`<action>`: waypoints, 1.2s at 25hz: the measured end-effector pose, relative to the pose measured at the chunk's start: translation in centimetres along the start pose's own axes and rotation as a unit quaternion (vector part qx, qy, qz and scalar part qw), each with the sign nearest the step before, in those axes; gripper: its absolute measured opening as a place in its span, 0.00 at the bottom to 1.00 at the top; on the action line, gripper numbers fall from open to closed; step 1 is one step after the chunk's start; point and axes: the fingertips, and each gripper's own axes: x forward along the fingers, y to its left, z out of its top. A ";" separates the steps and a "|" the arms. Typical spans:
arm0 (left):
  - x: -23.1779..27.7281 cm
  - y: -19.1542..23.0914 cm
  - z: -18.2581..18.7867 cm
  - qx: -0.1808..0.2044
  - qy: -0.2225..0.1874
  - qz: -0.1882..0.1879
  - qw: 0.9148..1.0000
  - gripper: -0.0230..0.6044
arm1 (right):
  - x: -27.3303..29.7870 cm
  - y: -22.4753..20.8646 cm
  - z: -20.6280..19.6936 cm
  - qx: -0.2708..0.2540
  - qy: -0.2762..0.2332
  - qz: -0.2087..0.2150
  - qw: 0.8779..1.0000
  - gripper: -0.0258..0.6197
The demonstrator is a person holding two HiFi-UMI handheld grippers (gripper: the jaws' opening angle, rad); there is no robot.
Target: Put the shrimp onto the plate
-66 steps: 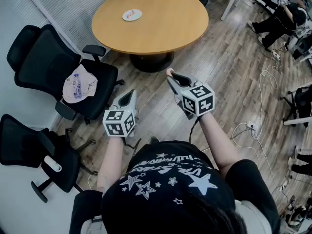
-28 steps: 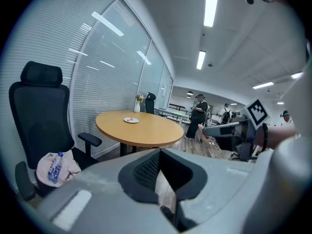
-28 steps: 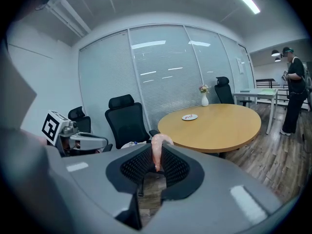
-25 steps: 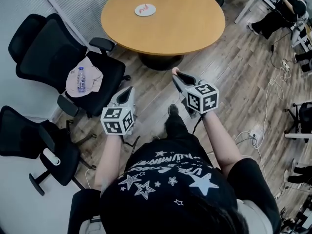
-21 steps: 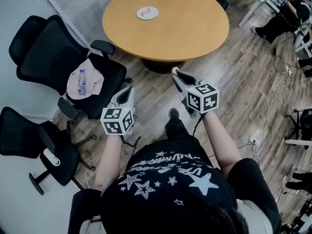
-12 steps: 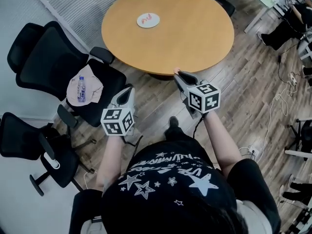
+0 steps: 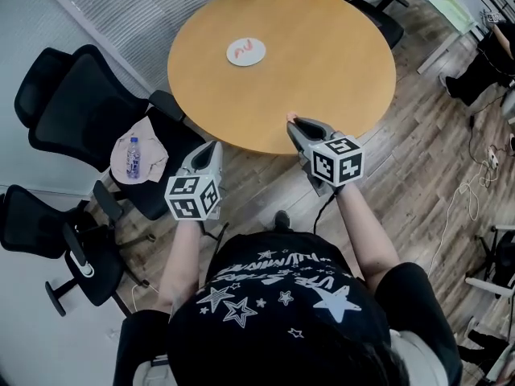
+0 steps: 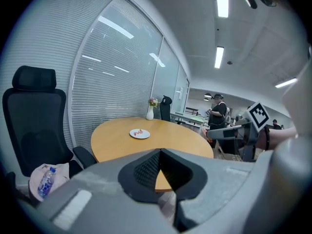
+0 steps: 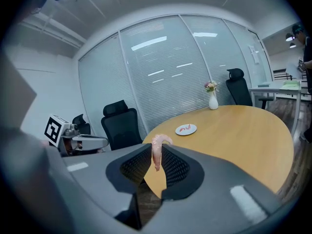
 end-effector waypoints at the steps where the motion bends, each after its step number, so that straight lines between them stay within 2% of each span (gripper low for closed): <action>1: 0.8 -0.1 0.2 -0.007 -0.002 0.002 1.000 0.04 | 0.3 -0.7 0.2 -0.002 0.002 0.004 1.000 0.14; 3: 2.1 -0.3 0.4 -0.018 -0.005 0.006 1.000 0.04 | 1.0 -1.8 0.6 -0.003 0.005 0.008 1.000 0.14; 7: 3.1 -0.3 0.4 -0.016 -0.001 0.016 1.000 0.04 | 2.3 -2.6 0.8 -0.005 0.015 0.020 1.000 0.14; 13: 4.5 1.5 0.1 -0.032 0.009 0.024 0.999 0.04 | 4.3 -3.3 1.1 -0.006 0.027 0.027 0.999 0.14; 19: 7.9 3.7 0.9 -0.035 0.011 0.007 0.999 0.04 | 7.2 -5.2 1.6 -0.007 0.039 0.010 0.999 0.14; 30: 16.1 9.1 5.0 -0.026 0.023 -0.034 0.999 0.04 | 15.0 -9.3 5.8 -0.008 0.048 -0.022 0.999 0.14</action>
